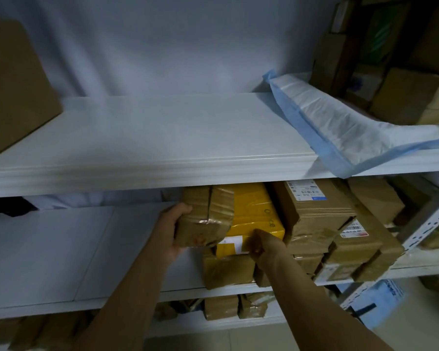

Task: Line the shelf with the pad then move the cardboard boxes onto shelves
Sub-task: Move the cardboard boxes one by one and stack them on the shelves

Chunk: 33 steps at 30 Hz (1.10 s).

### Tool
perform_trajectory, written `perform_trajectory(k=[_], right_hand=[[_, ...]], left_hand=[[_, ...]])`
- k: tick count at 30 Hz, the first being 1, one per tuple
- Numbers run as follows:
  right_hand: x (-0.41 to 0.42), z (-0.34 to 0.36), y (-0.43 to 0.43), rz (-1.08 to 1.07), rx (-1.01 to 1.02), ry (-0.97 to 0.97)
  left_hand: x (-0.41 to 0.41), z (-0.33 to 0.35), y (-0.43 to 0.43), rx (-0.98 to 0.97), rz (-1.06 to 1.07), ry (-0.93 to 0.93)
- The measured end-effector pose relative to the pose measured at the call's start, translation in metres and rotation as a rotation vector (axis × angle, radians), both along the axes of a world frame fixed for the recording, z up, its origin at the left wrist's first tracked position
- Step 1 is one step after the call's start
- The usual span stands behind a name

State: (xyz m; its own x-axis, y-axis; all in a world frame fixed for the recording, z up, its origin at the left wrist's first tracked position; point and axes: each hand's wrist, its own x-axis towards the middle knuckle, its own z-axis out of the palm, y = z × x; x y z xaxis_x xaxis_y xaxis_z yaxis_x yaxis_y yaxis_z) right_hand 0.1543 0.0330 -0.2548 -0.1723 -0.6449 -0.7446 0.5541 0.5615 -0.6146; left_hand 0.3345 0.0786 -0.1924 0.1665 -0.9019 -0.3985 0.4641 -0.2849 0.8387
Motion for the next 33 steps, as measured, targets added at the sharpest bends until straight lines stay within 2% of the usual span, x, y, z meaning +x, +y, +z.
perform_trajectory(k=[4,8,10,12,16,20,22,25,26,33], right_hand=[[-0.006,-0.013,0.003,0.007,-0.016,0.072],[-0.026,0.016,0.014,-0.269,-0.156,0.508],[-0.038,0.036,0.014,-0.316,-0.264,0.687],[-0.051,0.047,0.010,-0.309,-0.343,0.801],[-0.078,0.053,0.001,-0.285,-0.386,1.051],[-0.108,0.055,-0.013,-0.185,-0.278,1.328],[-0.124,0.053,-0.022,-0.033,-0.207,1.303],[-0.140,0.047,-0.034,0.092,-0.251,1.014],[-0.143,0.046,-0.036,0.127,-0.267,0.981],[-0.141,0.043,-0.039,0.237,-0.292,1.010]], left_hand=[[-0.039,0.001,-0.014,0.010,-0.086,-0.037],[-0.075,-0.003,-0.025,0.059,-0.069,-0.017],[-0.087,-0.011,-0.035,0.087,-0.039,-0.009],[-0.097,-0.024,-0.047,0.097,-0.045,0.004],[-0.115,-0.003,-0.042,0.080,-0.115,-0.014],[-0.121,-0.003,-0.047,0.103,-0.186,-0.100],[-0.122,-0.006,-0.051,0.114,-0.182,-0.135],[-0.121,-0.008,-0.055,0.131,-0.159,-0.212],[-0.121,-0.005,-0.055,0.136,-0.159,-0.258],[-0.106,-0.018,-0.061,0.165,-0.179,-0.293]])
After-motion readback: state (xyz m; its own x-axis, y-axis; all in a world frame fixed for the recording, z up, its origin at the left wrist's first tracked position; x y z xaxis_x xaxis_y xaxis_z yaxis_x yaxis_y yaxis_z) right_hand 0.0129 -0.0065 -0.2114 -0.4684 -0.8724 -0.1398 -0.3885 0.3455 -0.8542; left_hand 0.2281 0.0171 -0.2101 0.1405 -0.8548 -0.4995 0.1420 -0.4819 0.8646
